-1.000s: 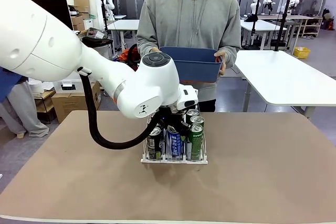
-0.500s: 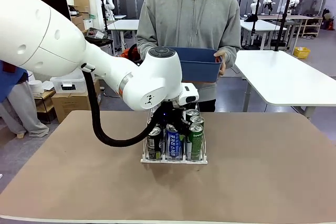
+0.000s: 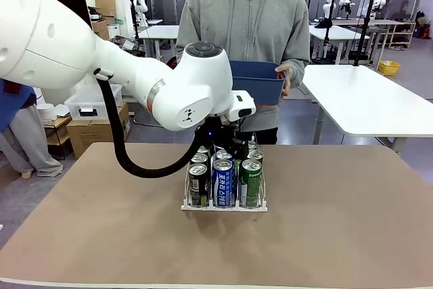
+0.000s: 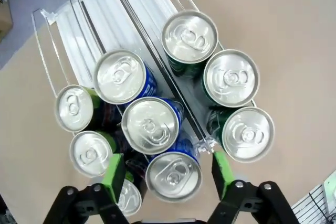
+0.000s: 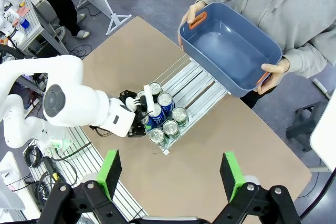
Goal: Fill the beverage cans into the dispenser.
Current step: Place the picked Ionic drink in the line of the Automatic Can Dispenser with the same cans.
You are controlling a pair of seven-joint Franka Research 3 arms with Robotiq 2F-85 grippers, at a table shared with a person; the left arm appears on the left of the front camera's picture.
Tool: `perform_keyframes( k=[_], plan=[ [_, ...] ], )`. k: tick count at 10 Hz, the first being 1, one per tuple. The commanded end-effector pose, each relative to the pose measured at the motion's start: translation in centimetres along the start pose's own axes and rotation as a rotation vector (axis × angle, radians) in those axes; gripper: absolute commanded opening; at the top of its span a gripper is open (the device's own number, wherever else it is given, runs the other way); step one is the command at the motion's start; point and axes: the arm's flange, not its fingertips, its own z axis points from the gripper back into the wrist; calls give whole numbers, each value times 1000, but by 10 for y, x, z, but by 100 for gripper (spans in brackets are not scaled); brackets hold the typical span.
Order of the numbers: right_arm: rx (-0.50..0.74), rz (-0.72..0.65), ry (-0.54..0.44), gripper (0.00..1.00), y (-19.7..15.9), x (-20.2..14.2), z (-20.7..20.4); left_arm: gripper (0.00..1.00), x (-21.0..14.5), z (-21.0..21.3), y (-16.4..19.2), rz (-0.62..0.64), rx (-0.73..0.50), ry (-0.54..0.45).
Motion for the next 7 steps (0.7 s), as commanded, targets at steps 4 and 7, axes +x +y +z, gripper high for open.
perform_keyframes(
  k=[4,7],
  plan=[
    [5,-4,5,100,0,-3,1,99,-10,20,-5,6,7,-44],
    [5,-4,5,100,0,-3,1,99,-10,20,-5,6,7,-44]
  ],
)
